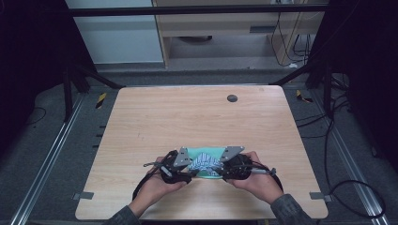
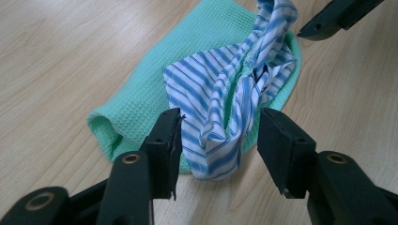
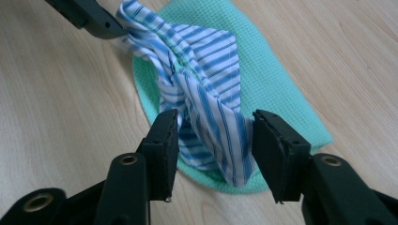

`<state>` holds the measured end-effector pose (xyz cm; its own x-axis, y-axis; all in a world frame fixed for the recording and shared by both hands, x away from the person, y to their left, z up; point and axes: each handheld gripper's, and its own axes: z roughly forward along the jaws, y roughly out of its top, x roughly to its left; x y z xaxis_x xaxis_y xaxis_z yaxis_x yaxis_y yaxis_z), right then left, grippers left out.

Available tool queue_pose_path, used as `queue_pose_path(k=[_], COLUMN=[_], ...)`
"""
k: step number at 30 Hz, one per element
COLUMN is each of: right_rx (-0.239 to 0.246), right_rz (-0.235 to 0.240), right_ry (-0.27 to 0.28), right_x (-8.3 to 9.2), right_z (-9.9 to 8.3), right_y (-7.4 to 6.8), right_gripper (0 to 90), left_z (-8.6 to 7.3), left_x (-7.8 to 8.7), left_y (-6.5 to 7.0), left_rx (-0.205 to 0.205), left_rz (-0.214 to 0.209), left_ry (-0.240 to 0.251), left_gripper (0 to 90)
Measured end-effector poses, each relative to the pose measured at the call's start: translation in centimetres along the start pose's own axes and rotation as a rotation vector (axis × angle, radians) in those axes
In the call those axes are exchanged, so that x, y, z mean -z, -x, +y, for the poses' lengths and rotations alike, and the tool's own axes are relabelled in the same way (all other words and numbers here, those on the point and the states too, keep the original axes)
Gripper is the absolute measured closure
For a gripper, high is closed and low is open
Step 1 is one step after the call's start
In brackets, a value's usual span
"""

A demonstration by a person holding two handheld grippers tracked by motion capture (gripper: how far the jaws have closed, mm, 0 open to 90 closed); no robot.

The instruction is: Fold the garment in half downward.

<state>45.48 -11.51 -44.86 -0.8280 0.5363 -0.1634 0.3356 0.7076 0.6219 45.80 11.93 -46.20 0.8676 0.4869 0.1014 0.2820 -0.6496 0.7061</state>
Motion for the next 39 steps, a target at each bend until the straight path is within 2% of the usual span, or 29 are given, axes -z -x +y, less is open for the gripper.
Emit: queue_pose_path(k=[4,7,14,16,18,23,24,29,32,39], right_rx=[-0.012,-0.022,0.009,0.012,0.002,0.008,0.003,0.038,0.051,0.081], right_rz=[-0.002,0.017,0.035,0.041,0.044,0.053,0.058,0.078,0.083,0.082], right_ry=[-0.007,-0.025,-0.018,-0.021,-0.014,-0.006,-0.006,-0.028,-0.039,-0.063], right_x=[-0.5,-0.8,-0.3,-0.2,-0.1,-0.2,-0.3,-0.5,-0.6,-0.7], right_z=[0.4,0.4,-0.4,-0.7,-1.1,-1.9,-2.1,-2.4,-2.5,-2.5], right_y=[0.4,0.5,-1.0,-1.1,-1.2,-1.4,-1.5,-2.1,-2.3,-2.6], right_gripper=[43.1,44.2,64.0,70.2,75.2,84.8,85.3,86.0,86.2,86.3], left_z=[0.0,-0.1,-0.3,-0.5,-0.8,-1.2,-1.2,-1.5,-1.8,-2.2], left_x=[-0.3,-0.1,0.1,0.0,-0.2,-0.4,-0.5,-0.4,-0.6,-0.7], left_y=[0.0,0.1,0.6,0.6,0.7,1.0,1.2,1.6,1.6,2.1], left_rx=[-0.014,-0.014,-0.026,-0.037,-0.031,-0.037,-0.037,-0.067,-0.058,-0.066], left_rz=[-0.017,-0.027,-0.03,-0.038,-0.049,-0.063,-0.066,-0.076,-0.086,-0.104], left_ry=[-0.019,-0.019,-0.008,-0.02,-0.012,-0.029,-0.028,-0.06,-0.066,-0.076], left_gripper=[54.1,59.9,72.8,78.2,82.3,85.1,85.3,85.9,86.0,86.1])
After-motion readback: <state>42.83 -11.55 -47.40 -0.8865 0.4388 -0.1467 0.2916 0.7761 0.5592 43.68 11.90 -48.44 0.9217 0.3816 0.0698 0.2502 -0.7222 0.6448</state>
